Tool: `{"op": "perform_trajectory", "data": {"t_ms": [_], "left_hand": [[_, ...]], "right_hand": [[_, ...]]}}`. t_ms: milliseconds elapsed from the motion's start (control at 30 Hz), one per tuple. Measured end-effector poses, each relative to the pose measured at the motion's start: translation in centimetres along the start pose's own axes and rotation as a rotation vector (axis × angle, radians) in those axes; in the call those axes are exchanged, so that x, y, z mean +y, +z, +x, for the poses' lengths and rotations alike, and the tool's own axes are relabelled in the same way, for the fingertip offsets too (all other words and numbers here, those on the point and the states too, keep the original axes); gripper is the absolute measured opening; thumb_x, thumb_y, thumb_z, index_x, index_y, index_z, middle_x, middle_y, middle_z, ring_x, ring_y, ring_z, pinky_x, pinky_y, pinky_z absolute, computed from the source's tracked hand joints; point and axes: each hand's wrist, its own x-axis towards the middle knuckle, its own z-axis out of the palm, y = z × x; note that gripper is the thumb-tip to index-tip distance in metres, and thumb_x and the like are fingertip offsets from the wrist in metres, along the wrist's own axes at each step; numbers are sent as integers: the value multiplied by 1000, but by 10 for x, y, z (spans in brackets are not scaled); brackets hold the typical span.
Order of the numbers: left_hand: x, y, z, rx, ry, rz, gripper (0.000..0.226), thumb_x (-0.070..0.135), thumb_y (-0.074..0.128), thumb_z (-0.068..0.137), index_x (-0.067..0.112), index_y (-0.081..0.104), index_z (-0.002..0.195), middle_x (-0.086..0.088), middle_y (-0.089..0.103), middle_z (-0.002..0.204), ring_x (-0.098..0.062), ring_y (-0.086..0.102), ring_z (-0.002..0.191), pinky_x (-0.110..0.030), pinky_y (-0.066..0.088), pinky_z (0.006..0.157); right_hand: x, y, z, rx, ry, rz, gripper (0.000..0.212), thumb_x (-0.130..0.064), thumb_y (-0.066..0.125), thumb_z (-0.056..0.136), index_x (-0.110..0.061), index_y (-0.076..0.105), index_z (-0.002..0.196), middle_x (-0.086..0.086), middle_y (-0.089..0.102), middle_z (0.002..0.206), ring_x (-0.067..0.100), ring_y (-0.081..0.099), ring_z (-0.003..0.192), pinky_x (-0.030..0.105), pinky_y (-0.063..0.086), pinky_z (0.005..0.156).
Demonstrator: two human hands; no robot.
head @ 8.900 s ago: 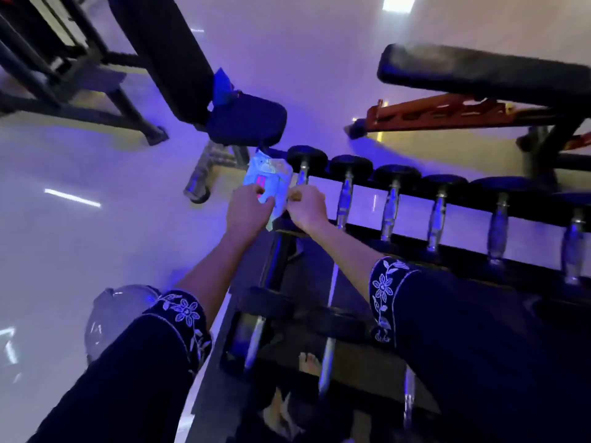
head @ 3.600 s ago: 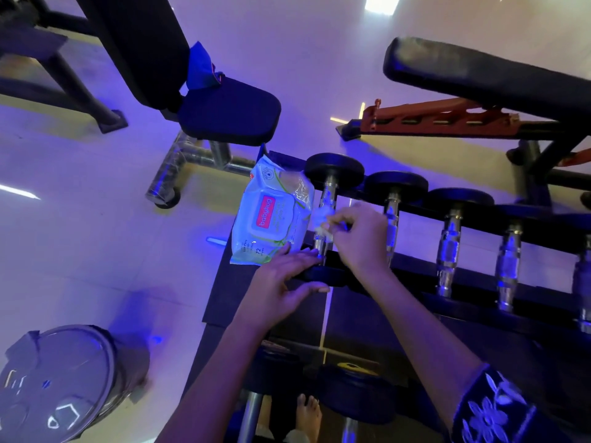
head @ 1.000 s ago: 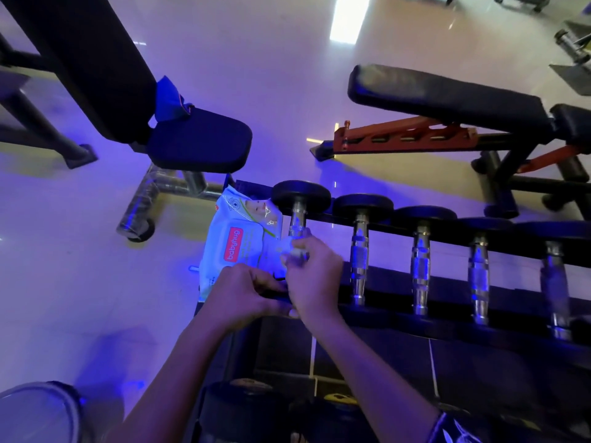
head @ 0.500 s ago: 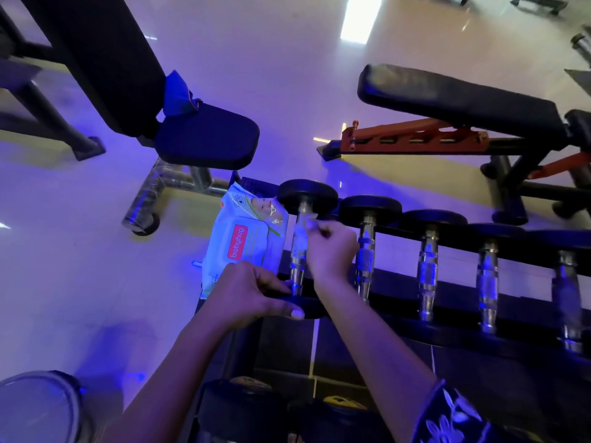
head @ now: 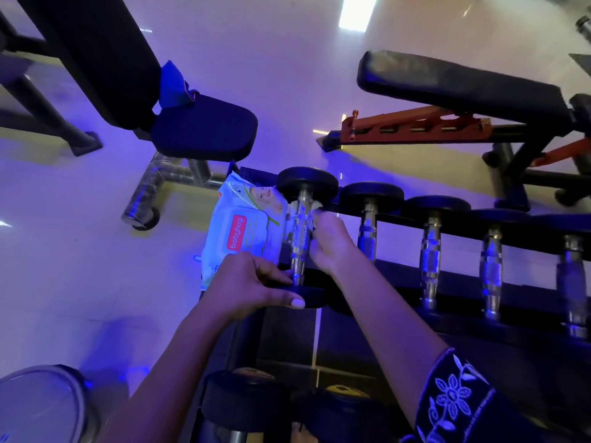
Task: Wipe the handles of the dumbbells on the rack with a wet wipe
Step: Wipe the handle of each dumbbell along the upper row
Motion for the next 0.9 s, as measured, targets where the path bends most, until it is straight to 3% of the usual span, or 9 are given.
{"op": "perform_trajectory", "data": {"t_ms": [100,167,267,333,400,500,633,767,900], "left_hand": [[1,-2,0,-4,1,12,36,32,96,43,27,80,75,15,75,79,2,70,89,-18,55,80],[2,-3,1,-12,3,16,38,38,94,39,30,79,72,15,75,78,1,70,88,-23,55,82],[1,-1,1,-19,2,-22,33,28,96,43,29,78,71,14,75,78,7,68,87,-9,48,72],[0,-1,1,-5,-2,-22,32,27,97,44,30,77,70,16,74,78,10,67,86,-5,46,68],[-1,-1,2,3,7,-16,36,37,95,38,31,77,69,16,74,77,6,68,87,-14,53,76],[-2,-3,2,2,3,-15,46,46,91,31,28,79,71,12,75,76,-3,71,88,-31,57,87],[-3,-1,4,-7,4,-4,35,33,96,42,28,79,72,15,75,79,5,68,89,-15,52,78],[-4,0,4,-3,-3,-8,35,28,97,45,24,80,76,14,75,80,7,68,89,-11,50,74],[-1,-2,7,-19,-4,-7,36,25,97,45,20,80,76,10,76,77,7,68,87,-16,52,78]], "right_hand": [[22,-18,-9,-71,-22,-168,33,-4,28,94,-7,61,95,19,66,79,32,60,67,47,50,68],[17,-20,-9,-73,-34,-170,27,-2,31,91,-3,58,95,25,56,80,34,55,70,48,50,66],[-5,0,11,-5,-75,-76,14,-5,43,84,-5,56,86,16,46,75,30,44,66,42,45,67],[-2,4,12,-10,-100,-123,22,-6,38,91,-6,58,82,17,51,71,28,48,58,39,46,60],[15,-9,-3,-20,-157,-304,31,-17,35,99,-7,60,82,18,60,72,28,56,58,39,49,58],[35,-30,-17,-44,-209,-586,36,-27,41,99,-7,64,80,15,68,76,30,64,73,44,53,74],[10,-4,15,75,-239,-472,23,-16,47,91,0,59,81,17,62,71,31,58,63,40,49,61],[8,-15,0,135,-386,-769,31,-22,55,93,-9,51,64,0,42,58,15,35,57,26,29,51],[31,-35,-40,140,-428,-891,28,-15,77,76,5,60,67,12,65,63,15,62,61,33,46,57]]}}
